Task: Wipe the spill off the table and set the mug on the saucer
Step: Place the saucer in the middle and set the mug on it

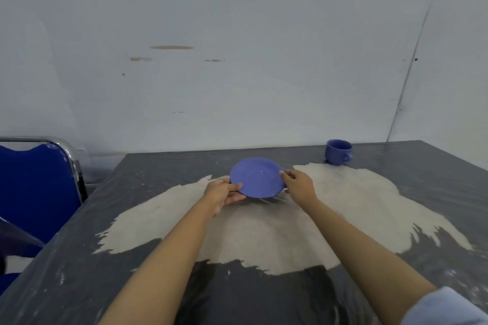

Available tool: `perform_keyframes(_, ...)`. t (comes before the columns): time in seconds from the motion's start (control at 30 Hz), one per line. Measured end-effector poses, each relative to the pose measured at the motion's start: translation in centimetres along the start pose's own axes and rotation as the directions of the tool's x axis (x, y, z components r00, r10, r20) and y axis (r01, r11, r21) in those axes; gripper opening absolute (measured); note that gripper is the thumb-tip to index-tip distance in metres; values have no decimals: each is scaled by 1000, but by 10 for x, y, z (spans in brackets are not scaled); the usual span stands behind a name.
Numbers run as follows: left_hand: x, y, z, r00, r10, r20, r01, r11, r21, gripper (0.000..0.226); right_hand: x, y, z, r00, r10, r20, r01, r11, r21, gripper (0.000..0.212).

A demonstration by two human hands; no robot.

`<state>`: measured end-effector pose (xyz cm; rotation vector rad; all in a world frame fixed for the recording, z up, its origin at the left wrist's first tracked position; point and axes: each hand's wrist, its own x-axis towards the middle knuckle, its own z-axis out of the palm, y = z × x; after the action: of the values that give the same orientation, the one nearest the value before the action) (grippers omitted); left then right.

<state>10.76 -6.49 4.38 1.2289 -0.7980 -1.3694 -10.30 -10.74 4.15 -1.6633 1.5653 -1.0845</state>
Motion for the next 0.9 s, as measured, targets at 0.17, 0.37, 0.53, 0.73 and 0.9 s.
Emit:
perform_keyframes(0.17, -18, -17, 45, 995, -83, 58, 82, 996, 21, 34, -17, 27, -48, 993, 78, -93, -80, 997, -13, 30)
perform_keyframes(0.37, -41, -34, 64, 986, -161, 45, 157, 985, 77, 38, -40, 49, -69, 988, 145, -52, -145, 989, 1, 28)
perform_keyframes(0.53, -50, -35, 66, 985, -170, 17, 167, 981, 94, 44, -46, 53, -68, 989, 143, -40, -144, 990, -4, 28)
perform_keyframes(0.73, -48, -28, 70, 987, -135, -86, 157, 924, 348, 33, -40, 55, -73, 993, 110, -32, -112, 991, -73, 31)
perform_keyframes(0.9, -50, -1, 87, 967, 178, -183, 102, 387, 916, 32, -26, 58, -100, 992, 75, -97, -84, 992, -90, 28)
